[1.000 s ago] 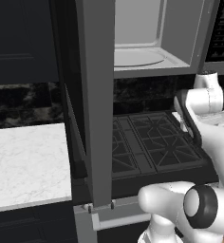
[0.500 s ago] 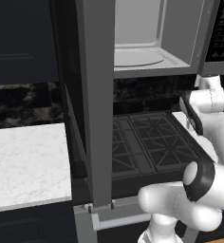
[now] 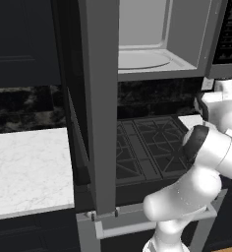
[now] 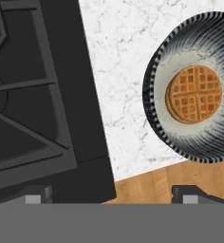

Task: Open the microwave, place the bowl with waffle inside the microwave, then close the microwave door and turn it on.

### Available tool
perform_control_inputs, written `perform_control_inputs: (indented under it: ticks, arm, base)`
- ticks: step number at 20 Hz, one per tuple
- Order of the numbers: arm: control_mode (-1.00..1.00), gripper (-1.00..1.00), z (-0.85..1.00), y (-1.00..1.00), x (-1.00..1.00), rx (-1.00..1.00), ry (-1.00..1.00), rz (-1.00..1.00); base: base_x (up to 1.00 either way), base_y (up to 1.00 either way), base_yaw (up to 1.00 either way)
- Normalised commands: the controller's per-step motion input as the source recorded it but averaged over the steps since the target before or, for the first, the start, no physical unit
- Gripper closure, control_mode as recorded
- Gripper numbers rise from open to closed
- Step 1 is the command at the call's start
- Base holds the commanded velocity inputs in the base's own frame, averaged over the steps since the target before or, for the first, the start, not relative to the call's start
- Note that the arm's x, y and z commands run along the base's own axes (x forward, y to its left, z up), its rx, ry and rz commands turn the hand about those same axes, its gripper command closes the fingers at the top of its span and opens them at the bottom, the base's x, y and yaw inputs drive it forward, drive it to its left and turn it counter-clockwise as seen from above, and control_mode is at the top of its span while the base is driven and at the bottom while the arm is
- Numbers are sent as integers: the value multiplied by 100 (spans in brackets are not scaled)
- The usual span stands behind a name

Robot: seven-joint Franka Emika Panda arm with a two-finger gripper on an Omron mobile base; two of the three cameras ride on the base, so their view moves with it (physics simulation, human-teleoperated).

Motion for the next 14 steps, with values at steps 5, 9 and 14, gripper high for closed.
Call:
perform_control_inputs:
  ticks: [5, 9, 14]
  arm:
    - [-100, -100, -36, -67, 26, 4, 0, 0]
    - [-100, -100, -40, -43, 16, 3, 0, 0]
    - [-100, -100, -35, -17, 18, 3, 0, 0]
  base:
    - [0, 0, 0]
    - [0, 0, 0]
    - [0, 0, 0]
